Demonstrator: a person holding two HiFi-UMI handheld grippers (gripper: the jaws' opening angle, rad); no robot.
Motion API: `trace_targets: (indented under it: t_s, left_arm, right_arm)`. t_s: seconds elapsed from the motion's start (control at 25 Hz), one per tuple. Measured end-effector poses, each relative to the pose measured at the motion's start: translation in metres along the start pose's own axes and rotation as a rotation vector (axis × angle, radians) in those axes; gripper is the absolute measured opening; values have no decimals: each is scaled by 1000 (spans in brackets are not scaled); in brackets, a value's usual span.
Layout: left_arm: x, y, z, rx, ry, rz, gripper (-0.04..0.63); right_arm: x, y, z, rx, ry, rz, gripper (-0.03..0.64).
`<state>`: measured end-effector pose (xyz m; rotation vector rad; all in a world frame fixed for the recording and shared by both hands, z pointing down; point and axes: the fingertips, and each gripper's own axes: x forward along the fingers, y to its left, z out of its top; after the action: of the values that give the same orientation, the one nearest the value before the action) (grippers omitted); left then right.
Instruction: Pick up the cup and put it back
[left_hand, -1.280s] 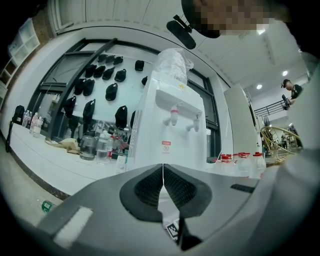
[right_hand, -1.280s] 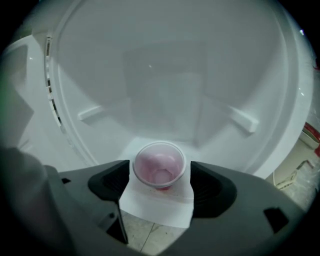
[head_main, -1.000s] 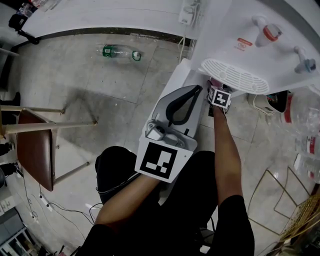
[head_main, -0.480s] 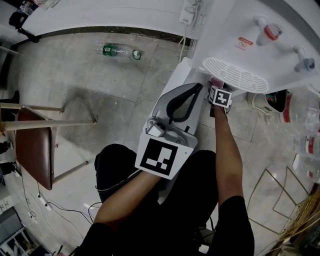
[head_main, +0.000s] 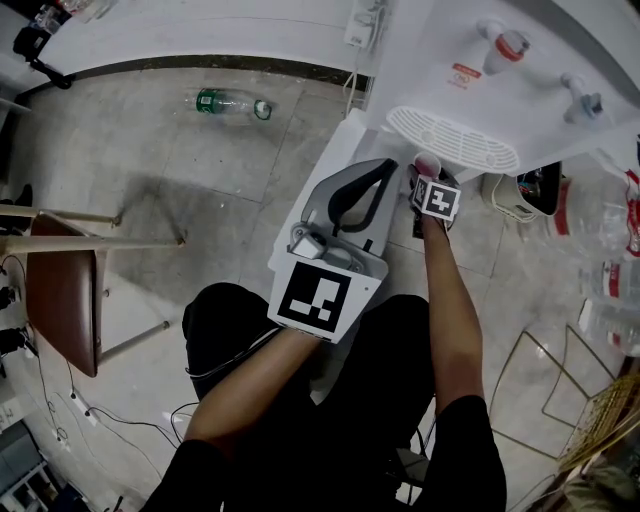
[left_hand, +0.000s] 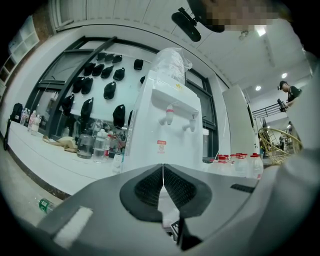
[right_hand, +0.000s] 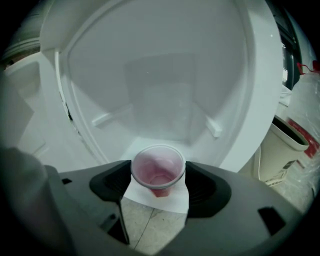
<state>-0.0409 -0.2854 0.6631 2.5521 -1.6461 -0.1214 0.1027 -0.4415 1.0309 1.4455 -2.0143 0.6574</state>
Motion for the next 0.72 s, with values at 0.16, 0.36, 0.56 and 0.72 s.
trace_targets:
  t_s: [0.16,0.36,0.56,0.72]
  left_arm:
    - [0,-9,2,14,-3,-8,8]
    - [4,-22,4,31,-11,-16,8]
    - [6,-36,4,31,-14,-28,8]
    - [9,-45,5,44,-16,-39,8]
  right_arm:
    - [-19,1,4,12,-11,17,327]
    - [-45,4,9,6,-24,37,325]
    - [-76,16,3,0,-43,89,325]
    - [-105,23,0,-9,-42,125,325]
